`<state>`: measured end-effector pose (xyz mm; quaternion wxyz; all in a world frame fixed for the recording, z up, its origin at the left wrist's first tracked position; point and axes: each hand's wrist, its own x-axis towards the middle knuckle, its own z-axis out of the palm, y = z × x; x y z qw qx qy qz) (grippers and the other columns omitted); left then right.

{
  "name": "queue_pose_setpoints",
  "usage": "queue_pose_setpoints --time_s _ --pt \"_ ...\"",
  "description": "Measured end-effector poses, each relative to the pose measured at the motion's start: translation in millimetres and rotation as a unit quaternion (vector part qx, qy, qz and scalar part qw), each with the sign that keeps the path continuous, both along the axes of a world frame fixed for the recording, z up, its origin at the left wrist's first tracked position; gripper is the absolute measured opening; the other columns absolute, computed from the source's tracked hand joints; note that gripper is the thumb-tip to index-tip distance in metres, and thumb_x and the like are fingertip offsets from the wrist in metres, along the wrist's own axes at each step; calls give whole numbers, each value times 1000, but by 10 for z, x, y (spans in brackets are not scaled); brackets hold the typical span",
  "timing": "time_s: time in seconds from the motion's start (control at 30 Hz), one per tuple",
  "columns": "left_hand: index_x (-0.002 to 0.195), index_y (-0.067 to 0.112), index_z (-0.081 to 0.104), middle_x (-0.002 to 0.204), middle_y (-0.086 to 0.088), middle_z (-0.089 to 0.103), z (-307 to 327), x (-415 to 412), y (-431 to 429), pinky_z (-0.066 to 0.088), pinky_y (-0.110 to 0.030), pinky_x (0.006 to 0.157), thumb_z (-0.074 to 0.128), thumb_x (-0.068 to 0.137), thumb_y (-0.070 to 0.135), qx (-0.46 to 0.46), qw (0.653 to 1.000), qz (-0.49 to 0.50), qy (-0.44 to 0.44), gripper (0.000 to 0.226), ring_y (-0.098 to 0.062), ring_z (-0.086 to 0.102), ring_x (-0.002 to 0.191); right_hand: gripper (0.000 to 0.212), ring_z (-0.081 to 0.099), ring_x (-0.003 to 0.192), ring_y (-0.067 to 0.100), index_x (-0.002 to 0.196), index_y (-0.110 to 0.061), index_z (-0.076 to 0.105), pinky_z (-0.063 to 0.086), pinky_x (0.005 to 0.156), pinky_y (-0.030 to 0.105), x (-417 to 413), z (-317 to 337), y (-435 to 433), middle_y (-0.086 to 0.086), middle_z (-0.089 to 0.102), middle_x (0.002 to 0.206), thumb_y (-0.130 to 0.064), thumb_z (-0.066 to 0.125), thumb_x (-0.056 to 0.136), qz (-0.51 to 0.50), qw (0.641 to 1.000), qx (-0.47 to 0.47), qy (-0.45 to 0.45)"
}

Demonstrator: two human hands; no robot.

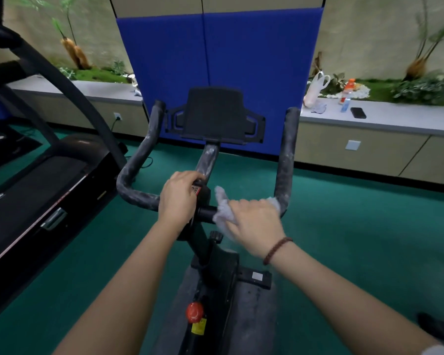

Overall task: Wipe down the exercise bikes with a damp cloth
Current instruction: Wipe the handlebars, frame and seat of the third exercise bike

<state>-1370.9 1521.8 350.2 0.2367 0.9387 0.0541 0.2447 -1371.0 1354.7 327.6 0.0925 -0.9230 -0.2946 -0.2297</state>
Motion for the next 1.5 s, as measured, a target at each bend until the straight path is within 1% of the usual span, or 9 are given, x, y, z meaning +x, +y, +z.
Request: queue_pose_setpoints --time_s 0.13,0.27,0.4,0.63,0.8,1.0,1.17,1.3,1.5 --pt "99 11 68 101 -9 65 6 -30 -27 44 -36 84 42 74 -11 -17 1000 22 -3 42 -28 56 97 35 50 51 16 67 -18 57 46 69 30 128 2 -535 -5 56 54 -42 38 83 72 997 10 -28" --pt "101 13 68 103 -9 62 35 -64 -69 44 -36 86 44 76 -10 -15 998 53 1 42 -28 56 98 39 49 46 17 59 -18 54 48 58 28 48 -35 -272 -4 52 50 -46 38 80 13 999 12 -50" --pt "95 13 69 96 -10 62 58 -57 -85 43 -35 81 47 74 -7 -7 999 52 -3 36 -29 56 94 45 49 42 21 63 -17 57 36 47 25 -66 -75 176 1 53 50 -52 32 77 -24 997 -10 -70" --pt "91 13 68 91 -3 64 37 -35 -25 41 -31 77 45 73 -8 -20 999 39 6 36 -22 50 99 46 52 43 18 68 -16 66 36 46 25 -27 -70 590 -1 58 53 -41 29 76 -63 997 -21 -33" --pt "93 10 69 94 -6 65 55 -71 -56 43 -32 84 44 73 -10 -19 999 34 0 38 -24 51 102 40 52 43 13 74 -24 66 35 48 23 -18 -36 162 -8 57 54 -47 33 72 7 998 -15 -60" --pt "95 15 68 94 6 47 80 -93 -57 42 -31 86 41 76 -10 -37 998 53 12 42 -22 55 98 33 51 66 19 78 -12 64 33 75 30 468 -124 -795 1 61 67 -33 39 87 207 975 31 -79" --pt "95 13 68 91 7 46 87 -75 -54 41 -30 84 42 75 -11 -27 998 56 -1 41 -24 55 100 30 52 54 20 61 -14 59 33 69 32 228 -141 -445 1 58 56 -31 40 75 77 991 101 -52" --pt "96 9 68 97 -4 61 47 -62 -67 43 -34 82 43 73 -13 -7 998 60 -15 40 -25 53 102 28 53 56 20 69 -16 62 39 66 32 22 -209 -158 -1 59 60 -35 45 79 29 991 113 -65" --pt "93 3 66 95 -13 67 45 74 -140 43 -39 77 48 72 -14 59 997 32 -27 32 -32 53 94 34 56 63 21 89 -11 64 42 71 34 490 -212 -708 2 64 68 -30 36 88 235 966 65 -87"
